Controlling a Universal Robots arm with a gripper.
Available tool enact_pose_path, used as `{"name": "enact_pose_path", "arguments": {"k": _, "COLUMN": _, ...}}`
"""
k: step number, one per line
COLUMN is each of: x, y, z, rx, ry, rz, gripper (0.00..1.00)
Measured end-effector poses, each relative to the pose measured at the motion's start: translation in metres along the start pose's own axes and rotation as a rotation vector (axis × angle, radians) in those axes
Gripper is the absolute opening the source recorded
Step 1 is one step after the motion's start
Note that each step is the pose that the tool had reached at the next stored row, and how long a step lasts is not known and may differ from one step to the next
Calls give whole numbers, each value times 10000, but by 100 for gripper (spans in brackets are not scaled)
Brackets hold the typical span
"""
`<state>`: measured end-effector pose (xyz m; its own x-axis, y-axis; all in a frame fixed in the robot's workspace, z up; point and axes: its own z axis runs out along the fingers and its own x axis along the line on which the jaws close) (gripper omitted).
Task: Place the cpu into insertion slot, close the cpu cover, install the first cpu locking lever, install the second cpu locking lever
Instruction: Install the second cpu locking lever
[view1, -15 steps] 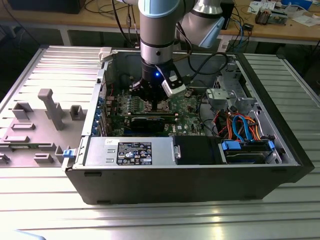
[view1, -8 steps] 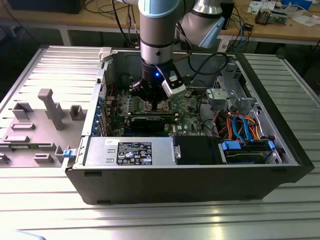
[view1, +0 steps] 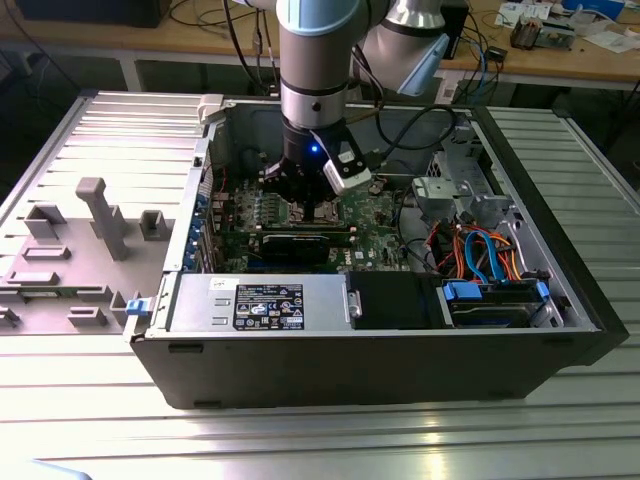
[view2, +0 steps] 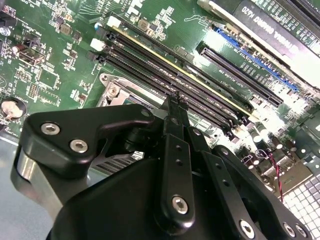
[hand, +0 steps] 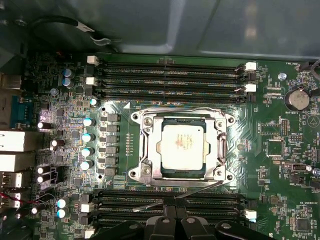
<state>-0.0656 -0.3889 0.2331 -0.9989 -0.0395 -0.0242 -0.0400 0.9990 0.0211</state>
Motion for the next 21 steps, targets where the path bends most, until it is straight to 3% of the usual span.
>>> {"name": "enact_pose_path", "arguments": {"k": 2, "x": 1, "y": -7, "z": 7, "rx": -26, "ry": 4, "rz": -1, "gripper": 11}}
{"name": "enact_pose_path", "arguments": {"k": 4, "x": 1, "y": -7, "z": 9, "rx": -115, "ry": 2, "rz": -9, "gripper": 11}}
{"name": "enact_pose_path", "arguments": {"k": 5, "x": 1, "y": -7, "z": 10, "rx": -190, "ry": 1, "rz": -7, "gripper": 11}}
{"name": "enact_pose_path", "arguments": {"k": 7, "x": 1, "y": -17, "z": 14, "rx": -464, "ry": -3, "rz": -1, "gripper": 11}}
{"name": "enact_pose_path", "arguments": {"k": 10, "x": 2, "y": -45, "z": 18, "rx": -538, "ry": 13, "rz": 2, "gripper": 11}}
{"name": "enact_pose_path", "arguments": {"k": 13, "x": 12, "y": -70, "z": 19, "rx": -565, "ry": 21, "rz": 4, "gripper": 11}}
{"name": "enact_pose_path", "arguments": {"k": 18, "x": 153, "y": -71, "z": 41, "rx": -647, "ry": 18, "rz": -1, "gripper": 11}}
{"name": "enact_pose_path", "arguments": {"k": 21, "x": 164, "y": -87, "z": 71, "rx": -702, "ry": 24, "rz": -17, "gripper": 11}}
